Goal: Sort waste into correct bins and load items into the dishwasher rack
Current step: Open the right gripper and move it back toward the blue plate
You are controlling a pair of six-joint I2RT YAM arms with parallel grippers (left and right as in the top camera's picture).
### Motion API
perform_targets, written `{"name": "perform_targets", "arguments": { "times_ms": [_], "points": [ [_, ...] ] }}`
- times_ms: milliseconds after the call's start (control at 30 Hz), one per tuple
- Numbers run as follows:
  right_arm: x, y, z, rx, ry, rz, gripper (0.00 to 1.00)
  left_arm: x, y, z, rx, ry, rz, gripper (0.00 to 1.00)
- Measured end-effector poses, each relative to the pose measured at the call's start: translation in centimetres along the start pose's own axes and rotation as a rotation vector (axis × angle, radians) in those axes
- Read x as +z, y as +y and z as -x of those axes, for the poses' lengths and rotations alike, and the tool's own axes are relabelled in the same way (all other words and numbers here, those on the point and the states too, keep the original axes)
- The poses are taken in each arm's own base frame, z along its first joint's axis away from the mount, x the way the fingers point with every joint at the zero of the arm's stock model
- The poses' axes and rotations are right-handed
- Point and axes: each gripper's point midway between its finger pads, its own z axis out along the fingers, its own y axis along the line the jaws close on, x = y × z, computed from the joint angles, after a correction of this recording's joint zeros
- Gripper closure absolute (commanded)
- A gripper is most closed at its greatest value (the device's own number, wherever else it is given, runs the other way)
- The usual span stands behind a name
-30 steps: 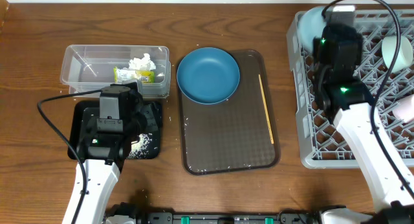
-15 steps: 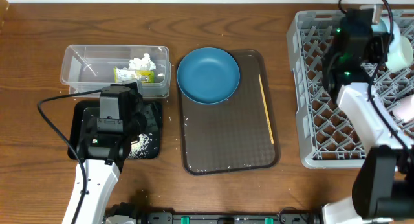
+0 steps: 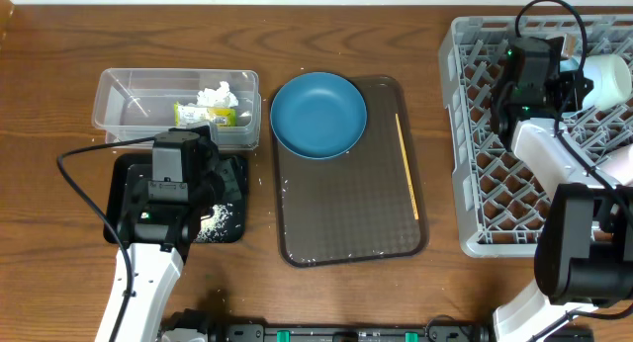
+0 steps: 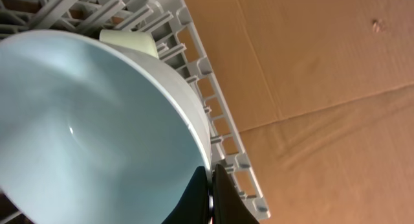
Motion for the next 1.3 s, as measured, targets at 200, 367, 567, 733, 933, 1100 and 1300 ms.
{"name": "perform_targets", "arguments": {
  "times_ms": [200,367,567,733,933,1100,1300],
  "points": [
    [-0.6,0.6,-1.0,0.008,0.039,0.012,0.99,0.0,0.0,0.0,0.000,0.000,0.000,0.46],
    [-1.9,1.1,-2.5,-0.016,0.083,0.011,0.94,0.0,0.0,0.0,0.000,0.000,0.000,0.46],
    [-3.3,2.6,-4.0,-0.036,0.114,0.057,0.83,0.0,0.0,0.0,0.000,0.000,0.000,0.46],
    [-4.5,4.5,-4.4,-0.039,0.112,0.130,0.76,0.0,0.0,0.0,0.000,0.000,0.000,0.46],
    [-6.1,6.2,-4.1,-0.049,0.091,0.205,0.71,0.0,0.0,0.0,0.000,0.000,0.000,0.46],
    [-7.2,6.9,-3.4,-0.014,0.067,0.266,0.63,0.1,0.0,-0.1,-0.001,0.004,0.001,0.46],
    [-9.9,6.3,-0.9,0.122,-0.001,0.487,0.47,0.7,0.3,-0.5,-0.006,0.034,0.012,0.46]
  ]
}}
